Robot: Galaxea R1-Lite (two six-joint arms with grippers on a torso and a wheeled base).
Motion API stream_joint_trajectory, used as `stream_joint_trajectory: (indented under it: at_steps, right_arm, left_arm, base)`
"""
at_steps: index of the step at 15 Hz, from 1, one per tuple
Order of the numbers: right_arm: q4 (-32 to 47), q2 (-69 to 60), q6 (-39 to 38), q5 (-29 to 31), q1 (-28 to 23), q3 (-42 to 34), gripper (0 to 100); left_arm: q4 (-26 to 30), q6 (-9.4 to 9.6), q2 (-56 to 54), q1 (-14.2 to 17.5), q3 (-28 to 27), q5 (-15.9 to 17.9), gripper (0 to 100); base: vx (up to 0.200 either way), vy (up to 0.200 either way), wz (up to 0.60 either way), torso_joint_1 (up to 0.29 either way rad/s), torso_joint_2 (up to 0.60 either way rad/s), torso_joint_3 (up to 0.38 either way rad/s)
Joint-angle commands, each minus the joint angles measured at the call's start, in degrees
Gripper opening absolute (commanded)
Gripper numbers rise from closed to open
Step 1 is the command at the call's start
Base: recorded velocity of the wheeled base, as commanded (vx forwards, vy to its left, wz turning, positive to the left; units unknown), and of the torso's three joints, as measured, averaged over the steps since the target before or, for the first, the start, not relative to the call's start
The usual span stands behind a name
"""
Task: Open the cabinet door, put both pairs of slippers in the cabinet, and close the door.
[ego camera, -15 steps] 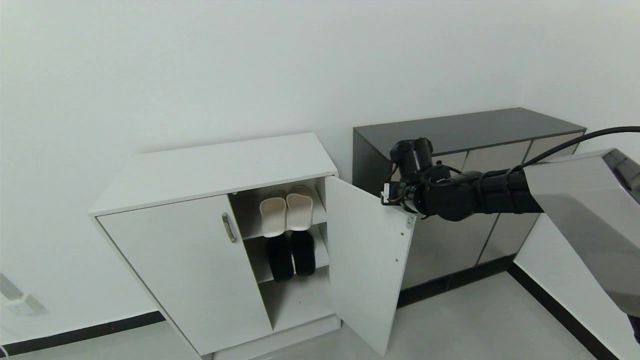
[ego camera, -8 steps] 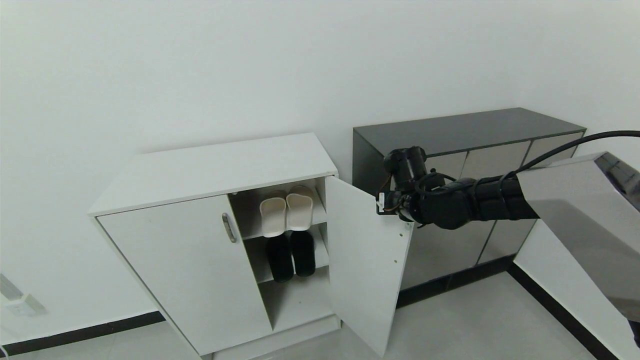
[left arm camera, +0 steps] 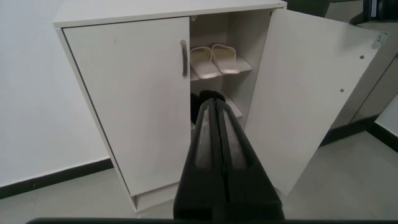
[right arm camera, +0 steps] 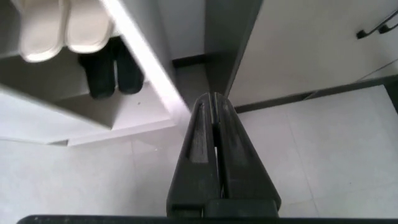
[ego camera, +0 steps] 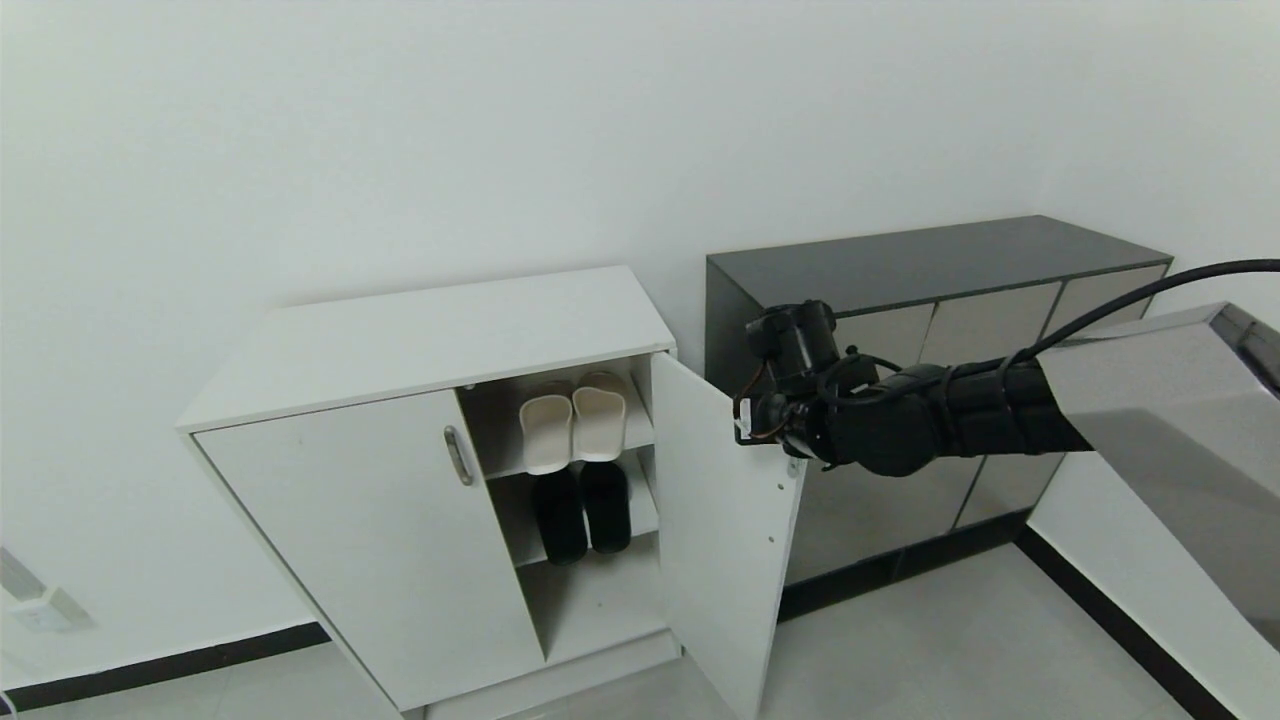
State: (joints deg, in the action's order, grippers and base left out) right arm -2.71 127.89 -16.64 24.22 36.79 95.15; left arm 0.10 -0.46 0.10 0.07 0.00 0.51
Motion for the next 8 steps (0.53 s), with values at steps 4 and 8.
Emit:
stream_joint_trajectory:
  at_steps: [4, 8]
  right_arm:
    - [-0.2, -4.6, -0.1, -0.1, 4.2, -4.6, 0]
    - [-0.6, -6.6, -0.1, -1.6, 8.5, -9.3, 0]
  left_arm:
    - [0.0, -0.06, 0.0, 0.0, 0.0, -0.1, 0]
    - [0.0, -0.06, 0.0, 0.0, 0.0, -0.1, 0]
  base:
    - [0.0, 0.0, 0.0, 0.0, 0.0, 0.0]
    - [0.0, 0.0, 0.0, 0.0, 0.0, 0.0]
